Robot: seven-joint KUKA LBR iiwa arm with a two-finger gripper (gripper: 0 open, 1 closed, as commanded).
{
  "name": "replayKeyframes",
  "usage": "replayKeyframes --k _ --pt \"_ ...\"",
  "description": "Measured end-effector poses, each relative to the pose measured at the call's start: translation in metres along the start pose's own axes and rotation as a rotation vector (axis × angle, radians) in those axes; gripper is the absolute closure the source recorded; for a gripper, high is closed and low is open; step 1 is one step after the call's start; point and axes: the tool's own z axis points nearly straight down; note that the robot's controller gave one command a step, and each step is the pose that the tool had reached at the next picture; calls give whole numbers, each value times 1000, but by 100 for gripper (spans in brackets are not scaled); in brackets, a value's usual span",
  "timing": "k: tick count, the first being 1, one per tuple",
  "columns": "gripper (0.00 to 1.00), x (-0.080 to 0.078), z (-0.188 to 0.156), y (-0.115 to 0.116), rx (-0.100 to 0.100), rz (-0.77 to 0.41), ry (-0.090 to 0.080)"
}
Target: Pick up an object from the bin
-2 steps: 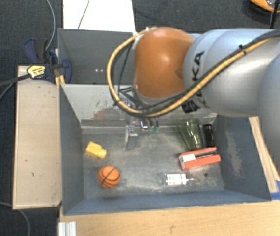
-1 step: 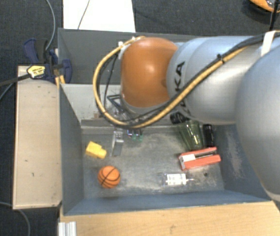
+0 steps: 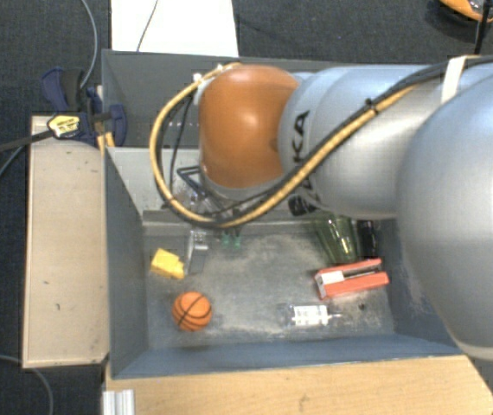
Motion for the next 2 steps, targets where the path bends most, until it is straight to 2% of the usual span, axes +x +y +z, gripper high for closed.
replayKeyframes --k 1,2 --pt "0 1 10 13 -3 -149 -3" --pt "0 1 26 19 -2 11 -1"
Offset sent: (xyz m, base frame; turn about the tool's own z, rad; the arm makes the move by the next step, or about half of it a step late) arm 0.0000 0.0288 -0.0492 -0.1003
